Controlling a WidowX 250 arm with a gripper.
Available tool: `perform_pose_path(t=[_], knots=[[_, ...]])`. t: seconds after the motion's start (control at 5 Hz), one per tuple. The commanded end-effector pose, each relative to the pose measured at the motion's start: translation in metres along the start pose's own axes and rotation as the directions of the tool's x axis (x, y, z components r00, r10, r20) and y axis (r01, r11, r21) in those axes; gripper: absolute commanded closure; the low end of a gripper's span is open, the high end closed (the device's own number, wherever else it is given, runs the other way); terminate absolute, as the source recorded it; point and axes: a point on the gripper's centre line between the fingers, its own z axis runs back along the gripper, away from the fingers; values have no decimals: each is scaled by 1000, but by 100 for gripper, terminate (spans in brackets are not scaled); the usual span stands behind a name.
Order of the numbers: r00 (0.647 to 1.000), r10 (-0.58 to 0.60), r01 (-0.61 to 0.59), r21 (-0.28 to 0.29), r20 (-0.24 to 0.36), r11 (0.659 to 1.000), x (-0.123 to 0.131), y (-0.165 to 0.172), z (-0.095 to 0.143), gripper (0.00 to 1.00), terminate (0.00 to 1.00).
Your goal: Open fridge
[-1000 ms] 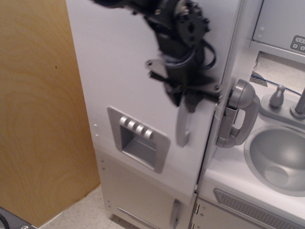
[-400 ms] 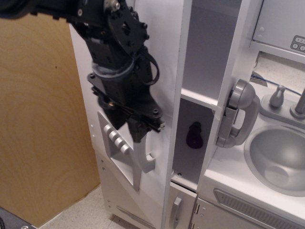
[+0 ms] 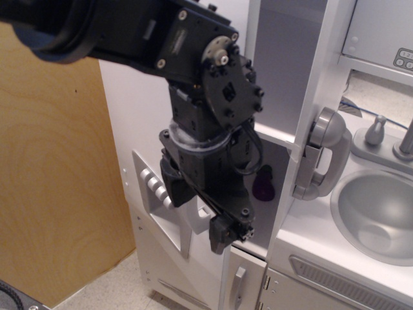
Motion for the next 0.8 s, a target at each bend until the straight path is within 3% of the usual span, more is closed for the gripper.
perform_pose_path(t=[0.0,0.2,0.6], knots=[[999,-24,22,-61,-35,998,17,-50,-2,0,0],[999,33,-35,-47,-43,998,40,-66,-7,0,0],[990,132,-131,-16,45,991,96,-47,-7,0,0]])
